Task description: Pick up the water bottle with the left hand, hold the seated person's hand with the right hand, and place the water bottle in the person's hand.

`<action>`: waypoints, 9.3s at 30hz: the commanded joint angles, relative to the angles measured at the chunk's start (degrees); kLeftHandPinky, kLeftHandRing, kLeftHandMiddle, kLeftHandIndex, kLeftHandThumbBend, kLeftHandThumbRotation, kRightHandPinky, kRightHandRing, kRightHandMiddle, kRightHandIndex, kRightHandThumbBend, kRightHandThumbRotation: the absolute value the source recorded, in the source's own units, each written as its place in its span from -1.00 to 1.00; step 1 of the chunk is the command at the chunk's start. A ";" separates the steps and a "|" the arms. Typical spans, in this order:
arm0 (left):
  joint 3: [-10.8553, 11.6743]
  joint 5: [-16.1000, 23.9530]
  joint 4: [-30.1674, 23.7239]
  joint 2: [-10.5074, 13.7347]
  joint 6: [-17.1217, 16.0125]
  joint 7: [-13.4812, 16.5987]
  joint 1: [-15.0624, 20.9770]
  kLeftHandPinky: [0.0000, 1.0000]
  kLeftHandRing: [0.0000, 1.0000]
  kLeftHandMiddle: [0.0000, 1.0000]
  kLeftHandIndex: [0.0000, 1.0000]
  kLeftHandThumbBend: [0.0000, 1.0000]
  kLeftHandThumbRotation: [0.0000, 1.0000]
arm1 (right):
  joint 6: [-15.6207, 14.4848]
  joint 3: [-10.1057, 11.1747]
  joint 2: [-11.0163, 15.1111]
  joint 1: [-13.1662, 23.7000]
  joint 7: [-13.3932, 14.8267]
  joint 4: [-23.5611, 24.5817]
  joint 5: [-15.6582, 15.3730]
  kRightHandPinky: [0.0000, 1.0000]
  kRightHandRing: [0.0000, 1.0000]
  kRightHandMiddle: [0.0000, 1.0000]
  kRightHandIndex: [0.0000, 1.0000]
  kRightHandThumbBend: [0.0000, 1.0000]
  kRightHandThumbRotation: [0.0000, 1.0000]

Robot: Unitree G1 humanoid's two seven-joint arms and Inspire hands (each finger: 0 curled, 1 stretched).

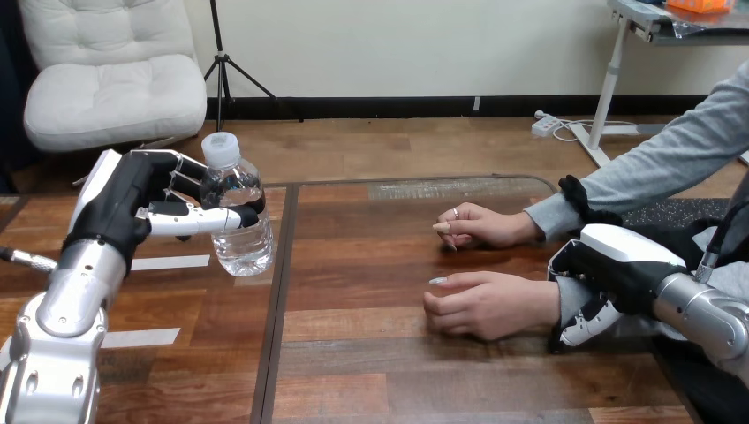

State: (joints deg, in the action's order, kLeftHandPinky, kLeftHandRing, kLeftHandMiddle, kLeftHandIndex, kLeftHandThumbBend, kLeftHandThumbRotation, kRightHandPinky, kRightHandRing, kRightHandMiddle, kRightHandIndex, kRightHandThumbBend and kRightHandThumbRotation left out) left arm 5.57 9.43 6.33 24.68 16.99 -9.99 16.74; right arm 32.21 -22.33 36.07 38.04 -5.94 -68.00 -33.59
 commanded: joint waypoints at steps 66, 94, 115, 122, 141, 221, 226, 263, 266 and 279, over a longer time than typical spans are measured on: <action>0.75 -0.07 -4.45 1.41 -0.10 -0.14 2.14 -0.38 -0.25 -0.15 -0.13 0.27 -1.00 | 4.72 2.51 0.26 1.12 1.80 2.72 3.23 -0.42 -0.33 -0.22 -0.17 0.57 -1.00; 0.61 -0.31 -4.26 1.24 -0.64 -0.20 1.99 -0.36 -0.24 -0.14 -0.14 0.27 -1.00 | 8.11 4.65 1.23 1.81 1.10 5.76 4.52 -0.40 -0.33 -0.23 -0.19 0.58 -1.00; 0.65 -0.35 -4.24 1.15 -0.51 -0.14 1.99 -0.36 -0.24 -0.15 -0.14 0.27 -1.00 | 8.14 5.16 1.56 2.14 -0.09 8.90 5.84 -0.44 -0.38 -0.27 -0.23 0.62 -1.00; 0.67 -0.41 -4.47 1.08 -0.14 -0.17 1.92 -0.36 -0.24 -0.14 -0.14 0.26 -1.00 | 7.79 5.07 1.63 2.29 -0.64 9.67 6.22 -0.45 -0.38 -0.27 -0.23 0.62 -1.00; 0.60 -0.52 -5.06 0.97 0.02 -0.27 1.54 -0.36 -0.24 -0.14 -0.13 0.25 -1.00 | 7.29 5.09 1.17 2.68 -0.48 10.54 6.07 -0.45 -0.38 -0.26 -0.22 0.61 -1.00; -2.68 -1.15 -8.82 -2.27 1.89 -2.41 1.30 -0.34 -0.20 -0.12 -0.18 0.25 -1.00 | 5.94 4.53 -2.62 5.33 -0.46 10.49 5.78 -0.44 -0.37 -0.26 -0.23 0.62 -1.00; -3.38 -1.17 -8.74 -2.47 0.80 -3.00 1.36 -0.32 -0.18 -0.11 -0.17 0.25 -1.00 | 5.84 4.35 -2.64 5.43 0.02 10.35 5.37 -0.44 -0.37 -0.27 -0.23 0.63 -1.00; -7.38 -1.41 -8.07 -5.53 -0.61 -4.57 3.17 -0.37 -0.24 -0.17 -0.21 0.29 -1.00 | 5.19 4.54 -2.80 5.17 -0.13 10.86 5.50 -0.44 -0.37 -0.26 -0.23 0.61 -1.00; -7.66 -1.35 -8.05 -5.57 -0.77 -4.53 3.22 -0.38 -0.24 -0.17 -0.20 0.30 -1.00 | 5.10 4.52 -2.80 5.13 -0.06 10.99 5.42 -0.43 -0.36 -0.25 -0.23 0.61 -1.00; -8.60 -2.21 -7.89 -6.81 -1.57 -4.65 3.32 -0.39 -0.26 -0.19 -0.21 0.31 -1.00 | 5.08 4.42 -2.83 4.98 0.13 11.18 5.25 -0.43 -0.36 -0.25 -0.22 0.60 -1.00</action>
State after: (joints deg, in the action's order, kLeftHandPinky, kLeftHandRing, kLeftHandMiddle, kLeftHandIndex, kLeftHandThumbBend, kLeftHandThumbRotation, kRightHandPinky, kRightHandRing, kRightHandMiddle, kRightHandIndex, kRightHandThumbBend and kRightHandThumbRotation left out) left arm -2.75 7.80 1.13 18.88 17.76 -14.85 15.67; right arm 36.70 -19.29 34.02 38.62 -6.86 -59.51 -29.20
